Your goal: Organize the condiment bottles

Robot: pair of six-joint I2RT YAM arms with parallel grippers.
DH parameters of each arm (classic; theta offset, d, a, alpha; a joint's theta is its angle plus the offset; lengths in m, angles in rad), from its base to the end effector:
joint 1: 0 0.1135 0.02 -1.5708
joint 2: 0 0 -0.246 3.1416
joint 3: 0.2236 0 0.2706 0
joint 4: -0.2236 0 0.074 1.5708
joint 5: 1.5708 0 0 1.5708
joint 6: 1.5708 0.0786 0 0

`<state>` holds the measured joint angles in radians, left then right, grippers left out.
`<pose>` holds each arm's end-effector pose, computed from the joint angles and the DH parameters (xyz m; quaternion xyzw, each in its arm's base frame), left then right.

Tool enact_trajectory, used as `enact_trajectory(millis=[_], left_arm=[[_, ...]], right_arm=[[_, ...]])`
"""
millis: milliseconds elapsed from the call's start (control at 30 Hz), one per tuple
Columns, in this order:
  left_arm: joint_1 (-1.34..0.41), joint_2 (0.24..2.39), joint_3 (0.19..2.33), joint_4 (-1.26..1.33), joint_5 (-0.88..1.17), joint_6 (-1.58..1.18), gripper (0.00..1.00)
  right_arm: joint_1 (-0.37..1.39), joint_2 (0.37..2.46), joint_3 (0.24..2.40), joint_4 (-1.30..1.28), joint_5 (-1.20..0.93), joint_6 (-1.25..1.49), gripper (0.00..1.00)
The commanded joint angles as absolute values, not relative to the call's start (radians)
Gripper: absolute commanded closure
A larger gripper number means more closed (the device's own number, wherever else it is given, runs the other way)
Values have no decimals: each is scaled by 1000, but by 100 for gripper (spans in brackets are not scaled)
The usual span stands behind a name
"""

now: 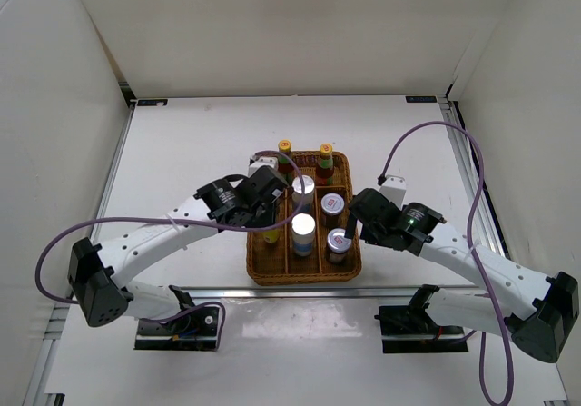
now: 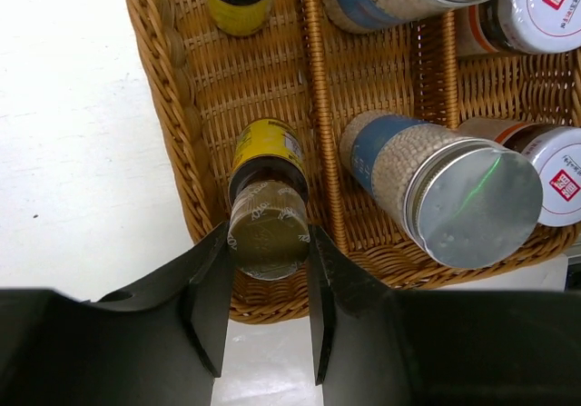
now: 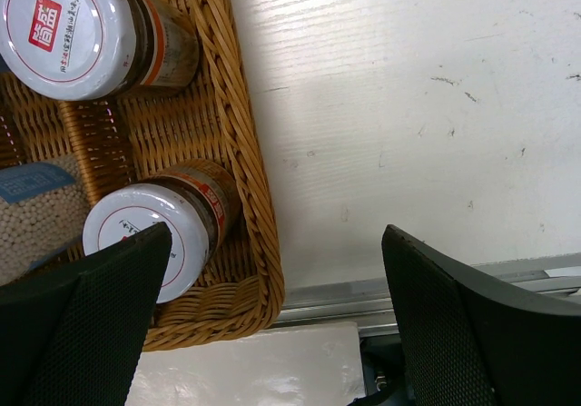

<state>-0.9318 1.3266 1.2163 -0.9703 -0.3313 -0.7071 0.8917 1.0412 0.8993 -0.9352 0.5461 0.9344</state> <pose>0.1990 -0.2249 0.2519 0.0675 0.9553 -0.0657 0.2803 0.1777 0.1551 0.2236 0.0858 0.9321 0.0263 0.3508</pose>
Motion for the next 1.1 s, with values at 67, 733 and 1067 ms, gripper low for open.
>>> enact_trajectory(millis=[67, 733, 1067], left_arm=[[-939, 1325, 1190, -904, -324, -715, 75], [-957, 1202, 1373, -974, -543, -615, 0], [-792, 872, 1148, -752, -803, -280, 0]], right_arm=[[888, 1031, 907, -920, 555, 933, 0], [888, 1031, 927, -953, 574, 953, 0], [888, 991, 927, -934, 574, 943, 0]])
